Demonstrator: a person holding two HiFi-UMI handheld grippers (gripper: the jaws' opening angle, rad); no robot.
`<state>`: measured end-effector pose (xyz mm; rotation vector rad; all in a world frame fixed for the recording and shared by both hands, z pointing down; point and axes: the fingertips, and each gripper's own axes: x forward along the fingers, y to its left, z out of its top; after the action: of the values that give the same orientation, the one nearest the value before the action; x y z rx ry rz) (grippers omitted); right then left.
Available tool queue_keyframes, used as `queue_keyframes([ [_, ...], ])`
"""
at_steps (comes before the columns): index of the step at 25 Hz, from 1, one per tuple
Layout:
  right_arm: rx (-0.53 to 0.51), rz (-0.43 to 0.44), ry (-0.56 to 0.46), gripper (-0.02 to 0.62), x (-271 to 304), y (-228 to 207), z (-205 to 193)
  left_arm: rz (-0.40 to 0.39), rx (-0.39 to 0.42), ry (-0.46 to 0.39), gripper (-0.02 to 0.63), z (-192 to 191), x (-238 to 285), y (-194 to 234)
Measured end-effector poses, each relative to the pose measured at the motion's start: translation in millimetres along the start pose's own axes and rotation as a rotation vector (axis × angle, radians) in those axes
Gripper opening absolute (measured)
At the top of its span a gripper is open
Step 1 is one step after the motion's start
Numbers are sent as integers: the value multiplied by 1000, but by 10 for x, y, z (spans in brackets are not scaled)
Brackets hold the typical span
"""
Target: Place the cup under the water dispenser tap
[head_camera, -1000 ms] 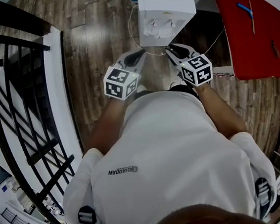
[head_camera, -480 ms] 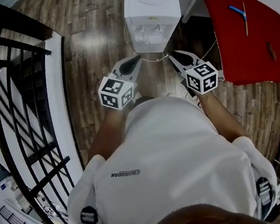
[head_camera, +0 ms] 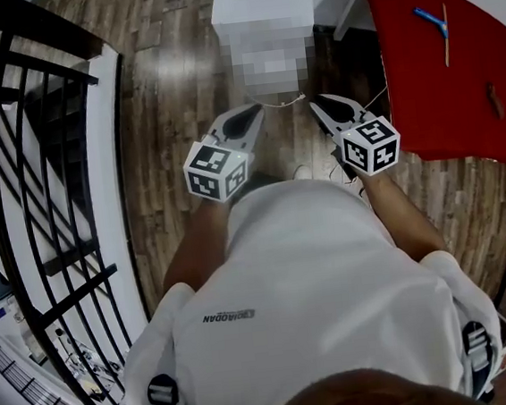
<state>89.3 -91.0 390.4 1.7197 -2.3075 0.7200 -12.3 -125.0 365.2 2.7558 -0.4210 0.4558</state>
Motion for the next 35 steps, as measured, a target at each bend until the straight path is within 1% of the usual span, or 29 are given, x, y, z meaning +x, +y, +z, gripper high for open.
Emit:
queue_keyframes([
  [3, -14, 47, -12, 74, -83, 42, -27, 0, 8, -6, -5, -17, -22, -131],
  [5, -3, 77, -24, 73, -114, 77, -18, -10, 11, -5, -5, -25, -31, -189],
  [7, 14, 81, -44, 64, -145, 108, 12, -23, 12, 7, -5, -42, -44, -211],
  [11, 53, 57, -100, 27, -195, 203, 147, -51, 48, 30, -5, -9, -92, -141],
  [14, 107, 29, -143, 23, -159, 253, 257, -76, 76, 34, -5, 73, -154, -28],
  [19, 154, -19, -186, 22, -4, 388, 354, -111, 111, 39, -5, 111, -307, 178],
  [21, 162, -35, -183, 21, 62, 462, 338, -121, 111, 45, -5, 81, -373, 253],
  [26, 103, -73, -128, 21, 213, 645, 259, -134, 99, 40, -5, 67, -498, 448],
  [30, 119, -90, -121, 21, 273, 685, 241, -142, 95, 35, -5, 91, -537, 537],
  [35, 117, -104, -123, 21, 301, 704, 270, -161, 99, 34, -5, 125, -542, 567],
])
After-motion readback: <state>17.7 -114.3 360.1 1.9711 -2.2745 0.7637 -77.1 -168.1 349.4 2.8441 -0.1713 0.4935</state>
